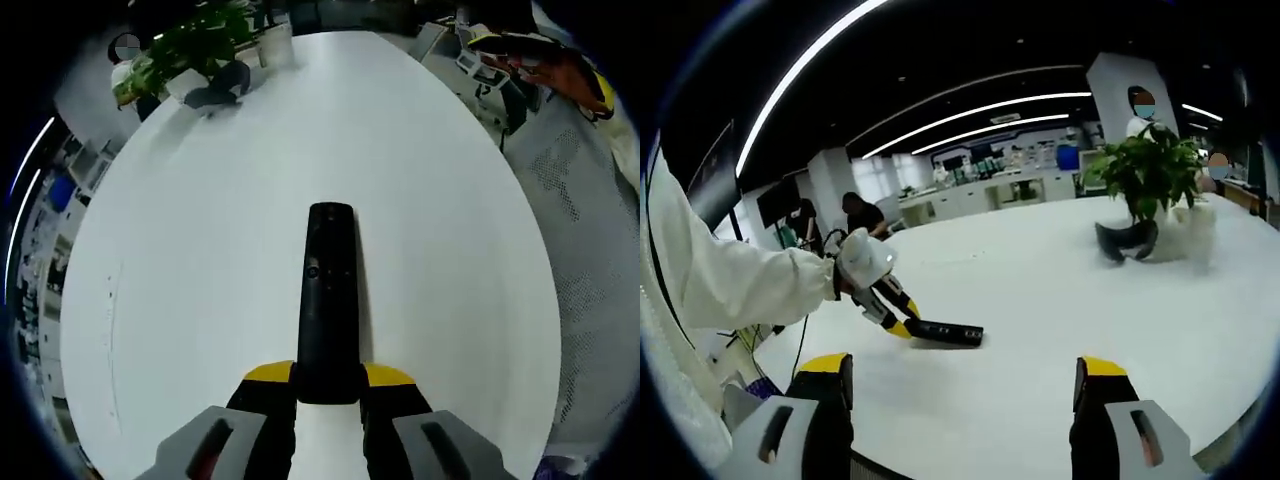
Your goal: Press the specified remote control buttons in sequence, fully releasing each button before pressing the next.
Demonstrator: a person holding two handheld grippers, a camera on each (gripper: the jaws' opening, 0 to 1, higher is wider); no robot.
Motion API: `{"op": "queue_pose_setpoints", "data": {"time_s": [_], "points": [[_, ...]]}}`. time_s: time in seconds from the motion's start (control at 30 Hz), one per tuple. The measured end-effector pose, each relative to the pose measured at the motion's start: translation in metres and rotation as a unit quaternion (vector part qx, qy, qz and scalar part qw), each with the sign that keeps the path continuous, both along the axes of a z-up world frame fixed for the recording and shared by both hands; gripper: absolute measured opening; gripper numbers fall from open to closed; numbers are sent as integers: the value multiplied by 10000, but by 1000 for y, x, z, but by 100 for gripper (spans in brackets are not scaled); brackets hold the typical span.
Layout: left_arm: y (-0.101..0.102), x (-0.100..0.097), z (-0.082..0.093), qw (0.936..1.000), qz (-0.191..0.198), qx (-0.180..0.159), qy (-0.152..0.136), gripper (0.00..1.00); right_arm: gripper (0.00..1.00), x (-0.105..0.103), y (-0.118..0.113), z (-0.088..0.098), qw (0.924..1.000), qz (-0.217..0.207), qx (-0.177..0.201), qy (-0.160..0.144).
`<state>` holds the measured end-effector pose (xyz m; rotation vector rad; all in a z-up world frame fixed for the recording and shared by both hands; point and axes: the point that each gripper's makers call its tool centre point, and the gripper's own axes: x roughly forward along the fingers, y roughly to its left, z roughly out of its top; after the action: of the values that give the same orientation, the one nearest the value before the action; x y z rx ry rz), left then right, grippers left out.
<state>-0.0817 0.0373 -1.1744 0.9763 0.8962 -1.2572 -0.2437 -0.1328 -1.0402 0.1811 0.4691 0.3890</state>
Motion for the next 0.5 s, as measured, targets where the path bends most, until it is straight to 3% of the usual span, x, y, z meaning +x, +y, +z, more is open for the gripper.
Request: {"op": "queue_pose_setpoints", "data": {"time_s": [0.5], "points": [[4,81,-8,9996,148,184,-164,21,89,0,-4,-15,9992,-1,97,383]]}}
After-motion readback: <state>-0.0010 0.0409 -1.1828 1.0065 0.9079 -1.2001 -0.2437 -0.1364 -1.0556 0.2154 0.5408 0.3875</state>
